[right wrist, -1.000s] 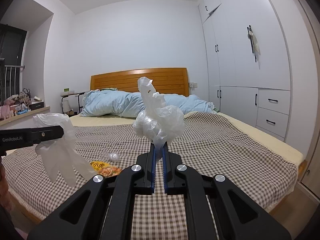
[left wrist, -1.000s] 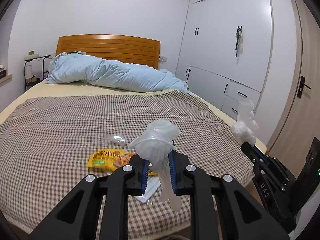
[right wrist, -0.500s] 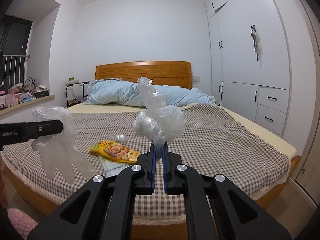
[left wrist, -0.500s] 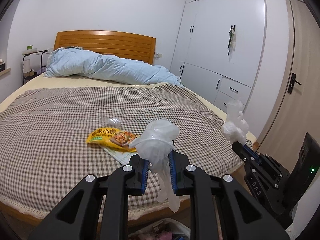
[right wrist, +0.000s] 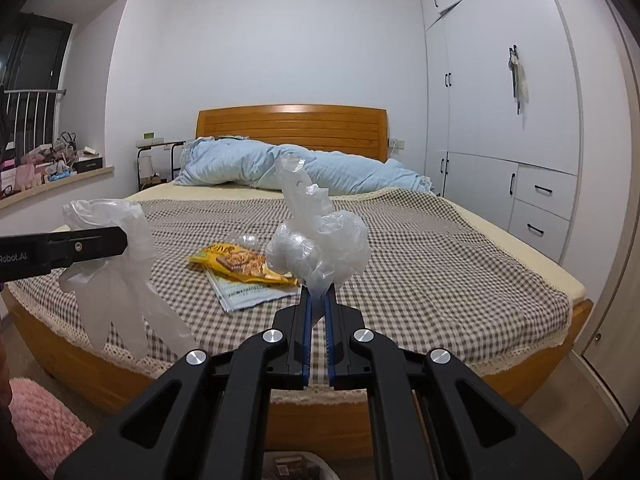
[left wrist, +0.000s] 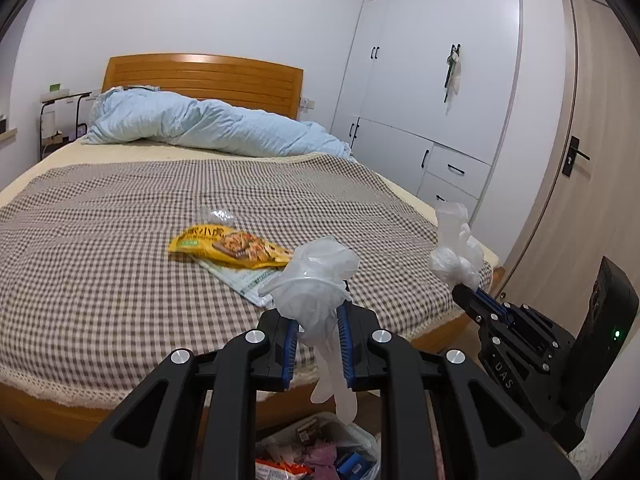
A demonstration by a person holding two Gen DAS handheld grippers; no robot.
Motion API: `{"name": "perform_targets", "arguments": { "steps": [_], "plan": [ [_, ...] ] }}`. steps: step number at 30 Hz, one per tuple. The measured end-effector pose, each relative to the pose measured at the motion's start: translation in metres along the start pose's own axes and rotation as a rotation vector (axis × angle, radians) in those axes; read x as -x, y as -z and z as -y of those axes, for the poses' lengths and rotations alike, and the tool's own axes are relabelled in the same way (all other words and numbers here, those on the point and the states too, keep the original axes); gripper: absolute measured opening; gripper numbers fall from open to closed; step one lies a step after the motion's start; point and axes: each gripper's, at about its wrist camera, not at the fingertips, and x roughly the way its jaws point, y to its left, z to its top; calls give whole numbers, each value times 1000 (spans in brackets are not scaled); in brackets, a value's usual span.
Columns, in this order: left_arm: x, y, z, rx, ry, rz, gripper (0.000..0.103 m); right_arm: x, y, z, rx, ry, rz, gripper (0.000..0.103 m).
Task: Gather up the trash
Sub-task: 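Lift both held plastic pieces off the bed and carry them down toward the trash bag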
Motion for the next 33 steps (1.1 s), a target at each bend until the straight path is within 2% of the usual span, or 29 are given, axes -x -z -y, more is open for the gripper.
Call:
{"name": "perform_targets", "arguments": {
  "steps": [18, 22, 25, 33],
  "plan": [
    [-9, 70, -1, 7, 82, -88, 16, 9, 47, 3, 19, 7, -105, 6],
    [-15, 84, -1, 6, 102, -100, 16, 7, 63, 6, 17, -4, -140, 6],
    [-22, 97, 0, 8, 146, -119, 16, 3, 77, 5, 25, -12, -178, 6],
    [-40, 124, 1, 14, 182, -159, 16, -4, 112, 2, 28, -20, -259, 6]
  ]
}}
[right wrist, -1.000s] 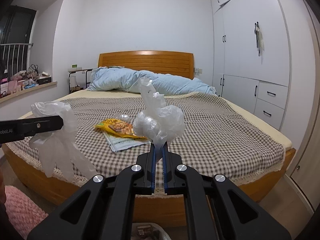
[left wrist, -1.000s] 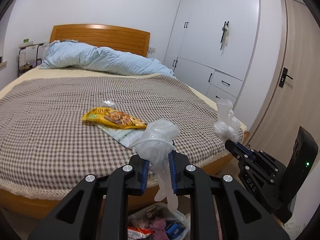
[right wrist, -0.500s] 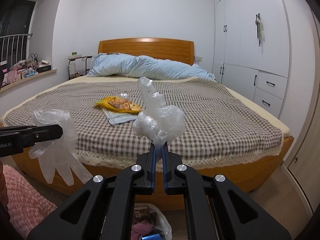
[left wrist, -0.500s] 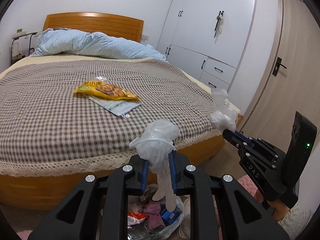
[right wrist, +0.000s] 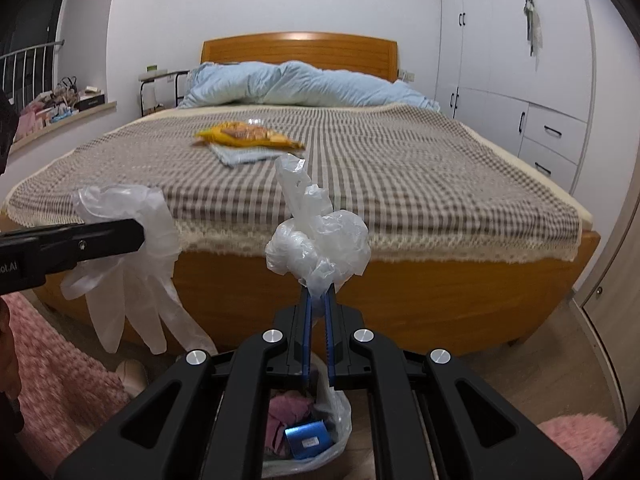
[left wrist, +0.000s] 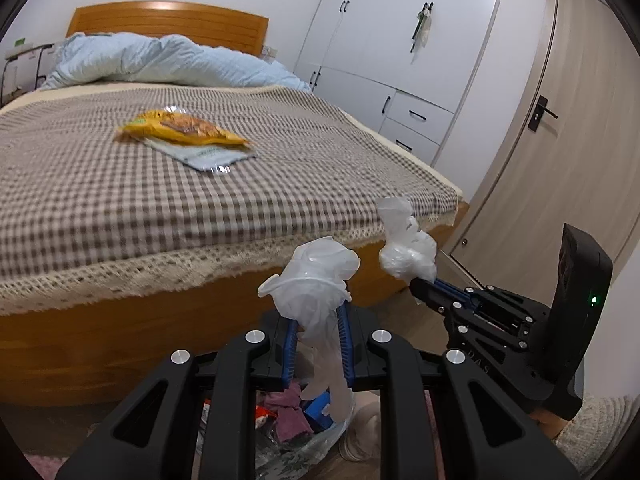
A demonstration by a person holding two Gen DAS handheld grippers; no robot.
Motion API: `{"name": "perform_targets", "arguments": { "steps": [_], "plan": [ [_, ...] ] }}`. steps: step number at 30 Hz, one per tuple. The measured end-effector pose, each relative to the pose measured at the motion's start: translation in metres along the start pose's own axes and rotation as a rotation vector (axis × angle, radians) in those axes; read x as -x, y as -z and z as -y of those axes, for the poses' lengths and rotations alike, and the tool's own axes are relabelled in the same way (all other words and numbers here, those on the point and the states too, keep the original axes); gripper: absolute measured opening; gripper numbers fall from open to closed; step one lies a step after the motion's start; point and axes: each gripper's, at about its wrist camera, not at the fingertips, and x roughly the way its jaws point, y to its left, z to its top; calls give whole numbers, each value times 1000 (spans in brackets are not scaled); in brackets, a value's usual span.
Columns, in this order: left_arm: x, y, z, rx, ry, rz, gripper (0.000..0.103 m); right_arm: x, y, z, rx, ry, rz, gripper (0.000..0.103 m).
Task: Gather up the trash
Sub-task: 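Lift both held plastic pieces off the bed and carry them down toward the trash bag, then open the left gripper to drop the clear glove into the bag while the right holds its plastic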
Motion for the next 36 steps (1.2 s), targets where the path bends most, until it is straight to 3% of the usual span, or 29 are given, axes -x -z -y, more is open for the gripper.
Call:
{"name": "perform_targets", "arguments": {
  "steps": [6, 12, 15, 20, 29, 36],
  "plan": [
    [-11, 23, -9, -9, -11, -15, 16, -17, 28, 2, -20, -4, -52, 6],
    [-32, 49, -33, 59, -12, -73, 16, -29, 43, -3, -11, 0, -78, 6],
    [-42, 54, -42, 92, -17, -92, 16, -34, 49, -8, 7, -5, -90, 6],
    [-47, 61, -46, 60, -45, -99, 16, -43, 55, -12, 33, -2, -112, 6],
    [-48, 71, -59, 105, -55, -123, 16, -54, 58, -12, -9, -31, -156, 6],
    [-69, 84, -76, 198, -78, -237, 16, -67, 69, -11, -16, -57, -238, 6]
  ]
}}
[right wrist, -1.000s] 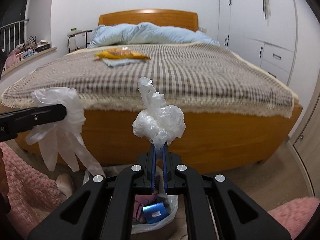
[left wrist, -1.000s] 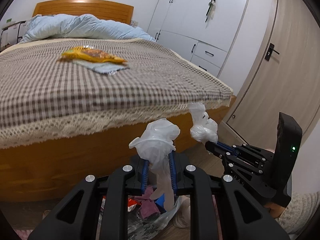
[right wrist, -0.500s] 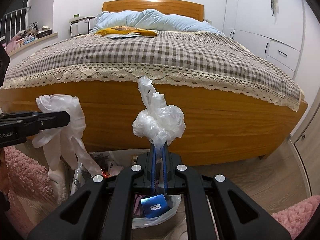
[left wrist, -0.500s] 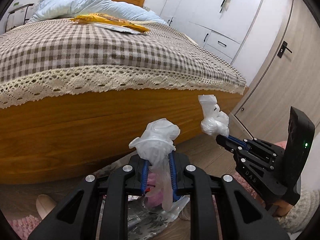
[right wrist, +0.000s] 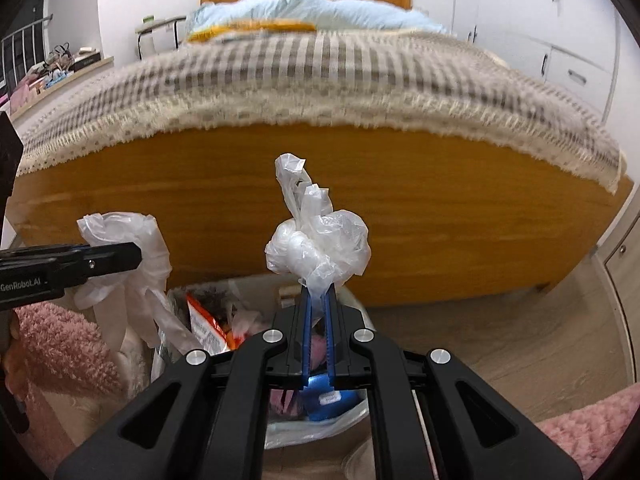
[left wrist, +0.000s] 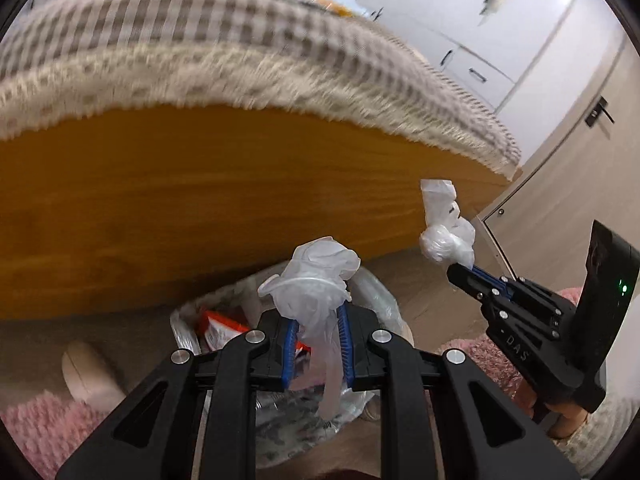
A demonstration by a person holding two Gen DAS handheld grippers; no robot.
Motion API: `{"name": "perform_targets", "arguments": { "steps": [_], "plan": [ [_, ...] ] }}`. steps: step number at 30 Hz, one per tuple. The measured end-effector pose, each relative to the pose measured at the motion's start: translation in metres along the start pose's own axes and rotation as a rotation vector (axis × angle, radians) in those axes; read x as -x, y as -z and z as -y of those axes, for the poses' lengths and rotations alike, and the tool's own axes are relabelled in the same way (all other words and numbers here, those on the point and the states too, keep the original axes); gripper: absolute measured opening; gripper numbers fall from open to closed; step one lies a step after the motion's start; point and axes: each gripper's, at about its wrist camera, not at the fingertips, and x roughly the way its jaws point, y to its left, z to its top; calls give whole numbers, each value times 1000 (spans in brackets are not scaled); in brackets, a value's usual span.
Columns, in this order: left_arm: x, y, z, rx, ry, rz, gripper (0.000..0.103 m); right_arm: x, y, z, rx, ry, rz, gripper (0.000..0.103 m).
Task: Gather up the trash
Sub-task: 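Open the left gripper to drop the clear glove into the bag while the right holds its plastic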
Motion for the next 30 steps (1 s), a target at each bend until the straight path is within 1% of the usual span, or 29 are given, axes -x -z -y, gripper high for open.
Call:
{"name": "perform_targets", "arguments": {
  "steps": [5, 8, 10, 13, 14, 16, 18, 21, 23, 25, 26, 27, 29, 30],
  "plan": [
    [-16, 6, -4, 27, -16, -71, 16, -17, 7, 1, -13, -35, -91, 6],
    [-28, 11, -5, 58, -14, -120, 16, -22, 10, 0, -5, -38, -118, 6],
    [-37, 14, -6, 61, -34, -156, 16, -23, 10, 0, -7, -38, -126, 6],
    [-52, 21, -9, 59, -91, -225, 16, -25, 11, 1, -11, -36, -132, 6],
    [-56, 23, -12, 70, -94, -246, 16, -27, 12, 2, -11, -36, -135, 6],
    [-61, 28, -15, 83, -98, -272, 16, -29, 12, 1, -8, -36, -143, 6],
    [-66, 29, -16, 78, -120, -289, 16, -29, 12, -1, -2, -37, -151, 6],
    [-68, 30, -17, 82, -143, -300, 16, -32, 13, -3, 7, -41, -163, 6],
    [-68, 31, -19, 86, -139, -308, 16, -36, 14, -4, 12, -42, -167, 6],
    [-68, 30, -18, 89, -146, -318, 32, -37, 15, -5, 12, -43, -172, 6],
    [-67, 29, -20, 94, -147, -319, 46, -38, 16, -6, 12, -43, -174, 6],
    [-64, 29, -20, 106, -150, -312, 54, -39, 15, -6, 12, -43, -177, 6],
    [-61, 26, -22, 116, -150, -300, 59, -40, 14, -6, 12, -45, -181, 6],
    [-60, 24, -22, 117, -161, -293, 65, -43, 16, -8, 14, -44, -181, 6]
  ]
}}
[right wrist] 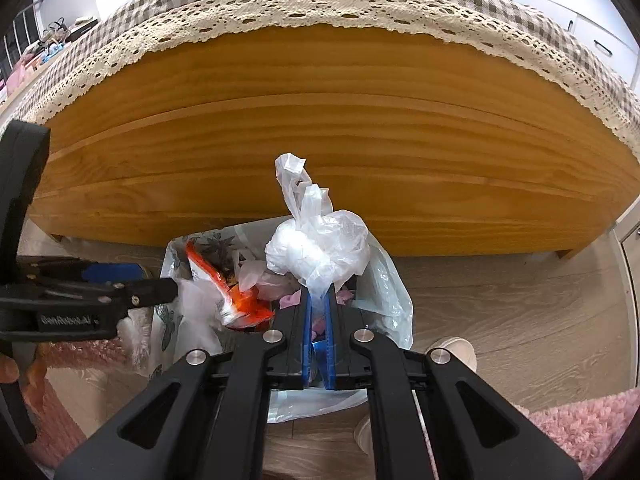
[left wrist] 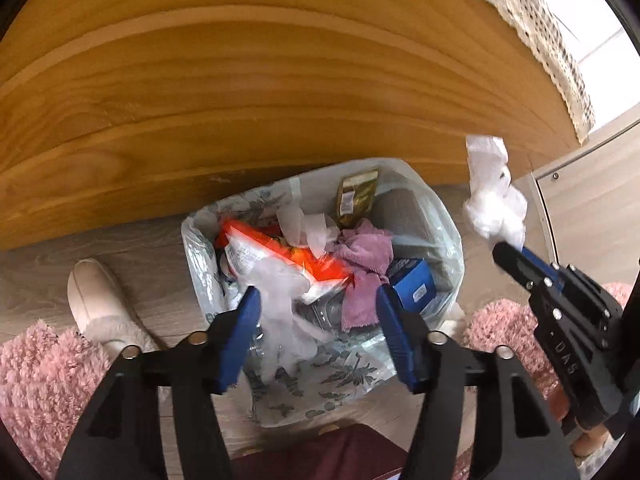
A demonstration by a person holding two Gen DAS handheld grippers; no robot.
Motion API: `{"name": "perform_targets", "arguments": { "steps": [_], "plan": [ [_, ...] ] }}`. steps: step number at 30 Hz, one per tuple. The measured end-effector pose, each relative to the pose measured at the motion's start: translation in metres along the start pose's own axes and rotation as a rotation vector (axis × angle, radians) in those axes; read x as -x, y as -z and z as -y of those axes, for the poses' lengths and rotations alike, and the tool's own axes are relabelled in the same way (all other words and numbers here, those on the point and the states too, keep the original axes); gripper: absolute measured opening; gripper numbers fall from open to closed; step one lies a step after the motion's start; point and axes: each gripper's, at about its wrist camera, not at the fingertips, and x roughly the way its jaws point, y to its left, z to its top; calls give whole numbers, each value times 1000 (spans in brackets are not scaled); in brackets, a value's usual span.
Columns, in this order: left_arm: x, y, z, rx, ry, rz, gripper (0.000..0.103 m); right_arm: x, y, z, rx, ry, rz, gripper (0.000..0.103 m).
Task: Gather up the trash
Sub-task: 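Open the left gripper to drop the clear glove into the bag while the right holds its plastic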
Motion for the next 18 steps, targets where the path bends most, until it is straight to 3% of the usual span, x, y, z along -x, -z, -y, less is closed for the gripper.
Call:
{"name": "perform_targets", "arguments": {
  "steps": [3, 6, 13, 18],
  "plan": [
    [0, -1, -2, 15, -32, 2, 81, -4, 1, -1, 2, 1, -9, 6],
    [-3, -1, -4, 20, -64, -11, 91, -6, 1, -1, 1, 2, -15, 6],
    [-15, 2, -7, 21, -104, -65, 95, -11, 2, 0, -7, -2, -33, 6],
    [-15, 3, -4, 2, -114, -59, 95, -17, 3, -5, 0, -4, -58, 6]
  ]
}}
